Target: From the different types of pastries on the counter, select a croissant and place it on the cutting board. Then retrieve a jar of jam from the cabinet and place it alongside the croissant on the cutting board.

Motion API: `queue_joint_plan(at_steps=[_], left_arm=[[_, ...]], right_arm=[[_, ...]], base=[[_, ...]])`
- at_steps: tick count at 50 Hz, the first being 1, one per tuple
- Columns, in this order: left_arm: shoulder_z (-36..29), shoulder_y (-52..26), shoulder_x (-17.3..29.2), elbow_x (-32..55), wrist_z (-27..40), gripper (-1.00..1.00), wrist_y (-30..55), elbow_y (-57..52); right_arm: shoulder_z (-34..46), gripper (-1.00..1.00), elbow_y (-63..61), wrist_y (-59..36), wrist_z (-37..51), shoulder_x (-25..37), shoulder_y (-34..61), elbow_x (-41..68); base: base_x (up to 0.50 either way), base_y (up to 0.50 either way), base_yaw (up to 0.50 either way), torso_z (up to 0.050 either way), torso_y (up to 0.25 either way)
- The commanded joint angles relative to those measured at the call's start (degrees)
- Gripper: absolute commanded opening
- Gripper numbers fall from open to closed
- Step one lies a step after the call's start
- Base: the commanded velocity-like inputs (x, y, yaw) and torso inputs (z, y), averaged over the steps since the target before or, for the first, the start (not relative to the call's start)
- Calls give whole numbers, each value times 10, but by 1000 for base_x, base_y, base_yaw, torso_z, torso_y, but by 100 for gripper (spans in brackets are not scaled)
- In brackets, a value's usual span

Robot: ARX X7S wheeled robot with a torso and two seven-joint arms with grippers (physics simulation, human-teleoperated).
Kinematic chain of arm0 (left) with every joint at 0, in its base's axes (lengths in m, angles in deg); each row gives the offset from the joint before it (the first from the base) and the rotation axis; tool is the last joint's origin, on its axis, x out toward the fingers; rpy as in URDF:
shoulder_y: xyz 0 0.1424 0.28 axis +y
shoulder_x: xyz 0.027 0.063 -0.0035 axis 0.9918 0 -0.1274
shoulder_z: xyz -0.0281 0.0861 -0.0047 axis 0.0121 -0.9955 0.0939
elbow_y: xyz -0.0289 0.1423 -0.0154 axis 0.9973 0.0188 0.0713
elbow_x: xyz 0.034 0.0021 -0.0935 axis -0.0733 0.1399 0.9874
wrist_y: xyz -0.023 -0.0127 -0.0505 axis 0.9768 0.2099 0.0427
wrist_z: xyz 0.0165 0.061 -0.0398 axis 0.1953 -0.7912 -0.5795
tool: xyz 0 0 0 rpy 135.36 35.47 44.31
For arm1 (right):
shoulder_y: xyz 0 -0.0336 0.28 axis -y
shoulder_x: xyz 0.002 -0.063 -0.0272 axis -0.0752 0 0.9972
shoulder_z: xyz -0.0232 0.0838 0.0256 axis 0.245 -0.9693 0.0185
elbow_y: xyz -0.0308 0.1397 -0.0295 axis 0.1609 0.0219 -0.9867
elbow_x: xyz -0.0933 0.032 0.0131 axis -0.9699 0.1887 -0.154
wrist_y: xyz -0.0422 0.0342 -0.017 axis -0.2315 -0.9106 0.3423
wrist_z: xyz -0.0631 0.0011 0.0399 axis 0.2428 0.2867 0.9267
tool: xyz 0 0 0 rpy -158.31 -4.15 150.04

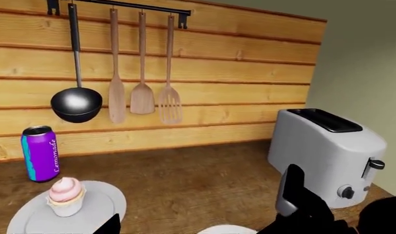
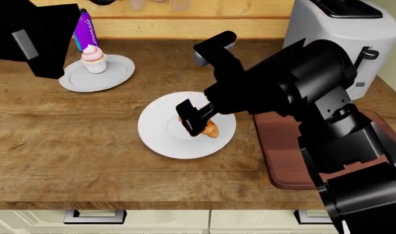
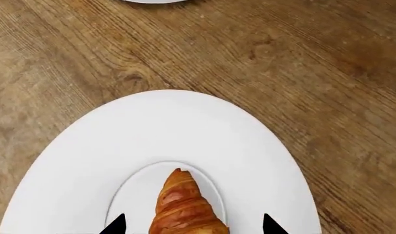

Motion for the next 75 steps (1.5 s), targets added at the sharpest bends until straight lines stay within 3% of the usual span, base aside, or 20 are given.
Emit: queue_joint_plan(at_steps=[1, 7, 8, 23, 36, 38, 43, 56, 70, 75], left_arm=[[-1, -1, -3, -16, -14, 100, 8, 1], [-5, -4, -1, -15, -15, 100, 4, 0], [-5, -4, 0, -15, -15, 100, 3, 0], [-9, -5, 2, -20, -22, 100, -1, -1], [-17, -22, 0, -22, -27, 100, -6, 0], [-14, -21, -3, -29, -33, 100, -4, 2], [-9, -19, -13, -44, -48, 100, 0, 5], [1, -12, -16, -51, -57, 100, -8, -7], [9, -5, -29, -69, -77, 100, -11, -8], [11, -1, -34, -80, -86, 100, -9, -6]], right_arm=[[13, 100, -13, -1, -2, 6, -5, 10], [15, 100, -17, 1, -1, 7, -4, 14], [15, -100, -16, 2, 0, 8, -4, 14], [11, -100, -19, 4, 2, 12, 10, 24], [-71, -100, -64, -48, 30, 39, 63, 66], [-92, -100, -85, -65, 58, 56, 61, 97], [-96, -100, -104, -65, 225, 128, 73, 315], [-113, -100, -154, -48, 507, 270, 29, 632], [-127, -100, -204, 2, 590, 383, -56, 697], [-126, -100, -214, 9, 582, 398, -82, 670]], base=[[0, 0, 0, 0, -98], [0, 0, 0, 0, -74], [0, 0, 0, 0, 0], [0, 0, 0, 0, 0], [0, 0, 0, 0, 0], [0, 0, 0, 0, 0], [0, 0, 0, 0, 0], [0, 0, 0, 0, 0], [0, 0, 0, 0, 0], [0, 0, 0, 0, 0]])
